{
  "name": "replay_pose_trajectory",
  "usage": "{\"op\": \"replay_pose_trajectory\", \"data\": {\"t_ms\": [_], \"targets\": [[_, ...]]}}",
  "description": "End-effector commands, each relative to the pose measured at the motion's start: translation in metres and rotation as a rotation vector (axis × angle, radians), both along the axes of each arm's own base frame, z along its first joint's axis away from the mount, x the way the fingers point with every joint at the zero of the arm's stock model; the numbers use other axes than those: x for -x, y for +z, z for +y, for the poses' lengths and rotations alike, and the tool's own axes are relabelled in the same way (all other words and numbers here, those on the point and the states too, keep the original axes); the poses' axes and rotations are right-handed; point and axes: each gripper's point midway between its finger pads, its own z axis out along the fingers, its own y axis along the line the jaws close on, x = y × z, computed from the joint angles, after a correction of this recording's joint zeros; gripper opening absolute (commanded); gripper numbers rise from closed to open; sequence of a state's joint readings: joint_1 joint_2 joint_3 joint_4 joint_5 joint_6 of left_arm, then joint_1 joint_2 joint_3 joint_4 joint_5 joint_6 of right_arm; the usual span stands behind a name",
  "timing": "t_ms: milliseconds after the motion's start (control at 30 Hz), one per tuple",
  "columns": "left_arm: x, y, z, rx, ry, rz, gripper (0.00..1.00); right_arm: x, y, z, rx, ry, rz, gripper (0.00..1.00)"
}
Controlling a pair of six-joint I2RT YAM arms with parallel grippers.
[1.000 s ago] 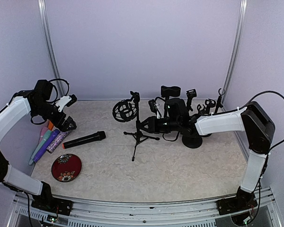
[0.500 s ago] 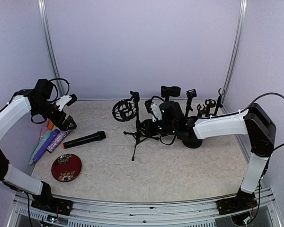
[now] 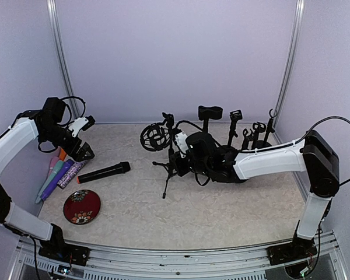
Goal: Remove the microphone from the stand
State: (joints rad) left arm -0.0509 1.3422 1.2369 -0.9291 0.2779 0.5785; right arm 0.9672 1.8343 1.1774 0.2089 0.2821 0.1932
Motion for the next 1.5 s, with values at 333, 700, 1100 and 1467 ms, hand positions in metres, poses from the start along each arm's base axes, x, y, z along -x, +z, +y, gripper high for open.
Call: {"op": "replay_pose_trajectory", "data": {"t_ms": [333, 700, 1100, 1467], "targets": [[-0.009, 0.014, 0.008, 0.000, 0.036, -0.048, 0.99, 0.002, 0.042, -0.020, -0.052, -0.047, -0.040, 0.62], [-0.010, 0.020, 0.011, 0.003, 0.047, -0.072, 0.99, -0.005, 0.048, -0.052, -0.340, -0.007, 0.155, 0.64], [-0.012, 0.028, 0.015, 0.026, 0.052, -0.100, 0.99, -0.010, 0.005, -0.030, -0.207, 0.065, 0.191, 0.69], [-0.018, 0.018, 0.013, 0.056, 0.082, -0.044, 0.99, -0.032, -0.034, 0.005, -0.115, 0.064, 0.172, 0.70]]}}
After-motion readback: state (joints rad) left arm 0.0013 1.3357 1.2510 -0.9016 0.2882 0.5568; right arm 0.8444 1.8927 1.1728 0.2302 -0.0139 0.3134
